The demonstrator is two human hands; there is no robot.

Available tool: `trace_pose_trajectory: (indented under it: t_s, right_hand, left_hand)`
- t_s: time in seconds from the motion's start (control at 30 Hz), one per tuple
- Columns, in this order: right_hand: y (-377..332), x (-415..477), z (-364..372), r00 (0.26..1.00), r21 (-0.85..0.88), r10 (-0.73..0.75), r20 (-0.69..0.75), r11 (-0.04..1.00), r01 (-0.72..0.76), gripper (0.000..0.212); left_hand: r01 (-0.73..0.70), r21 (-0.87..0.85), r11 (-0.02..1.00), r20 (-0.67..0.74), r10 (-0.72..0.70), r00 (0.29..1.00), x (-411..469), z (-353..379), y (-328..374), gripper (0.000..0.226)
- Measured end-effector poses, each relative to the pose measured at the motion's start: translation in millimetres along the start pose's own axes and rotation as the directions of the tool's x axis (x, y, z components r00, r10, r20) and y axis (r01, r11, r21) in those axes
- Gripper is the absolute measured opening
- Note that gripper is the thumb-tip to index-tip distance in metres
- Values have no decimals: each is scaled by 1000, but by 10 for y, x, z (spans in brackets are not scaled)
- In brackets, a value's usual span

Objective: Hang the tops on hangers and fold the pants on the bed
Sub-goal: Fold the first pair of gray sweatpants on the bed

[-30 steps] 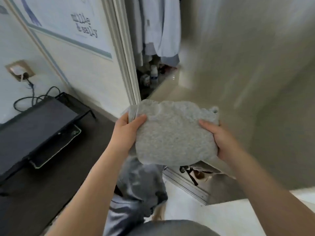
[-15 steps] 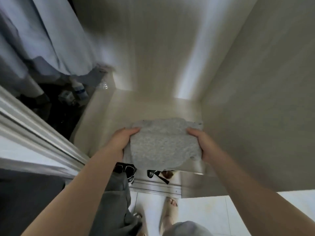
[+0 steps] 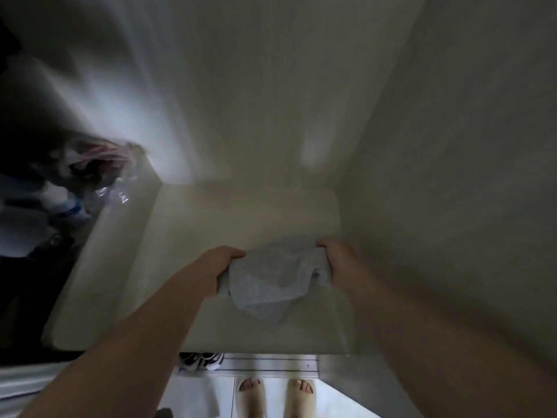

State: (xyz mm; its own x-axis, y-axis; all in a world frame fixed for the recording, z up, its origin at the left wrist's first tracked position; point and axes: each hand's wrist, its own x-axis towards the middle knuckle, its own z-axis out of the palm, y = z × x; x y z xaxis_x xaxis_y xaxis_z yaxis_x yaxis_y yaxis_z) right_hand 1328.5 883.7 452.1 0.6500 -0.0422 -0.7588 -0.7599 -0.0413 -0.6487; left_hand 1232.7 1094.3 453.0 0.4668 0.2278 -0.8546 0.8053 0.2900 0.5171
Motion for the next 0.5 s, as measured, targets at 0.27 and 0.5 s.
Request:
trace_pose_trajectory:
  t_s: [0.27, 0.5]
  right_hand:
    - [-1123, 506, 35, 997, 149, -74, -14, 986, 76, 13]
    - [-1042, 882, -7, 893, -60, -328, -307, 943, 326, 49]
  left_hand:
    - [-178, 29, 984, 46, 177, 983, 545, 359, 1312, 21]
    - [-516, 30, 856, -110, 516, 850, 978, 557, 1295, 5]
